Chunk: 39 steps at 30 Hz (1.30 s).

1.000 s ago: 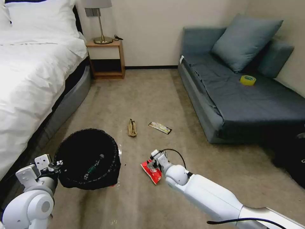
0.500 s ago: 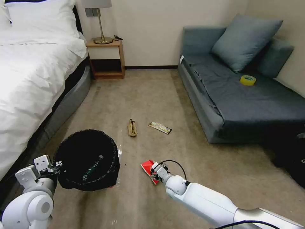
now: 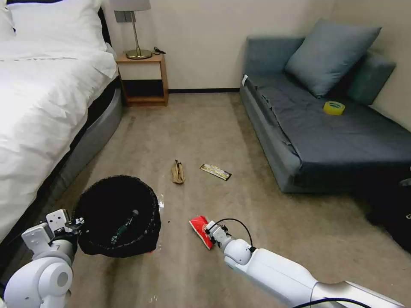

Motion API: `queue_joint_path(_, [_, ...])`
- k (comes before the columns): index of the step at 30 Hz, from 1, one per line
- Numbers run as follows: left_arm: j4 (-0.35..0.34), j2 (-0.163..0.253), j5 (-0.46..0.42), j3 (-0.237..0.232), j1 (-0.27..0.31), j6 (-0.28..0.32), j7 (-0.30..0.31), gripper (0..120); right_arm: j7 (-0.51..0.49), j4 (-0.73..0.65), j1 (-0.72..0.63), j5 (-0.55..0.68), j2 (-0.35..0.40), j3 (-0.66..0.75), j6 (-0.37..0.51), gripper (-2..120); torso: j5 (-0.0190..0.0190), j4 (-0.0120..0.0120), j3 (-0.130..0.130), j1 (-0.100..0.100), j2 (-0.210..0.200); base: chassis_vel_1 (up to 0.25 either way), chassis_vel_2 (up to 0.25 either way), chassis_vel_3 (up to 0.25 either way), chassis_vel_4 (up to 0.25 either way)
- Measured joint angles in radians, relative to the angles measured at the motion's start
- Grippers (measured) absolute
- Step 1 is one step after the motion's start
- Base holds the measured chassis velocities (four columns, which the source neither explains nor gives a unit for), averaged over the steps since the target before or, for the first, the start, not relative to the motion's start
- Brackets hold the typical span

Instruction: Pick up the trash bin, then pick up the garbage on the floor and place it into the trash bin.

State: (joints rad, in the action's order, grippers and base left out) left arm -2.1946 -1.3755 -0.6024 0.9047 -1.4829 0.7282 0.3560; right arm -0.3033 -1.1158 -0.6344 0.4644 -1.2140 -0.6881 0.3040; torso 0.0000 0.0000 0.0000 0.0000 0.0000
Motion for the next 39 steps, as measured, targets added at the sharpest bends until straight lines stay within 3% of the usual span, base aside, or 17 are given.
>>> queue_joint_path(3, [0.000, 0.000, 0.002, 0.000, 0.001, -0.001, -0.001, 3, -0.002, -0.018, -0.002, 0.000, 0.012, -0.002, -0.006, 0, 0.0000, 0.0000, 0.000, 0.000, 0.000, 0.000, 0.000, 0.000, 0.000])
queue_joint_path(13, [-0.001, 0.001, 0.002, 0.002, -0.001, -0.001, -0.001, 3, -0.039, -0.111, -0.002, 0.028, 0.060, 0.002, -0.014, 0, 0.0003, 0.0001, 0.000, 0.000, 0.000, 0.000, 0.000, 0.000, 0.000])
queue_joint_path(16, [-0.001, 0.003, 0.000, 0.003, -0.001, -0.001, -0.001, 3, -0.054, -0.208, 0.005, 0.057, 0.113, 0.026, -0.002, 0, 0.0001, 0.0000, 0.000, 0.000, 0.000, 0.000, 0.000, 0.000, 0.000])
queue_joint_path(20, [0.005, 0.004, -0.002, 0.003, 0.003, -0.002, -0.002, 3, -0.093, -0.455, 0.012, 0.138, 0.204, 0.112, 0.054, 0, 0.0002, -0.0003, 0.000, 0.000, 0.000, 0.000, 0.000, 0.000, 0.000])
queue_joint_path(21, [0.005, 0.004, -0.002, 0.003, 0.003, -0.002, -0.002, 3, -0.093, -0.455, 0.012, 0.138, 0.204, 0.112, 0.054, 0, 0.0002, -0.0003, 0.000, 0.000, 0.000, 0.000, 0.000, 0.000, 0.000])
queue_joint_path(25, [0.014, 0.001, 0.000, -0.006, 0.008, -0.002, -0.002, 3, -0.156, -0.752, 0.024, 0.278, 0.245, 0.182, 0.117, 0, 0.0003, -0.0001, 0.000, 0.000, 0.000, 0.000, 0.000, 0.000, 0.000])
queue_joint_path(26, [0.014, 0.001, 0.000, -0.006, 0.008, -0.002, -0.002, 3, -0.156, -0.752, 0.024, 0.278, 0.245, 0.182, 0.117, 0, 0.0003, -0.0001, 0.000, 0.000, 0.000, 0.000, 0.000, 0.000, 0.000])
queue_joint_path(30, [0.018, -0.005, 0.004, -0.018, 0.012, -0.002, -0.002, 3, -0.231, -0.965, 0.069, 0.425, 0.226, 0.163, 0.156, 0, -0.0002, -0.0001, 0.000, 0.000, 0.000, 0.000, 0.000, 0.000, 0.000])
queue_joint_path(33, [0.016, -0.012, 0.010, -0.023, 0.012, -0.002, -0.002, 3, -0.266, -1.019, 0.086, 0.474, 0.193, 0.121, 0.164, 0, -0.0001, 0.0000, 0.000, 0.000, 0.000, 0.000, 0.000, 0.000, 0.000])
queue_joint_path(37, [0.008, -0.018, 0.017, -0.029, 0.011, -0.002, -0.001, 3, -0.279, -1.030, 0.101, 0.491, 0.142, 0.050, 0.164, 0, -0.0001, -0.0002, 0.000, 0.000, 0.000, 0.000, 0.000, 0.000, 0.000])
queue_joint_path(39, [0.000, -0.024, 0.021, -0.032, 0.010, -0.002, -0.001, 3, -0.282, -0.982, 0.120, 0.483, 0.081, -0.013, 0.150, 0, -0.0001, 0.0000, 0.000, 0.000, 0.000, 0.000, 0.000, 0.000, 0.000])
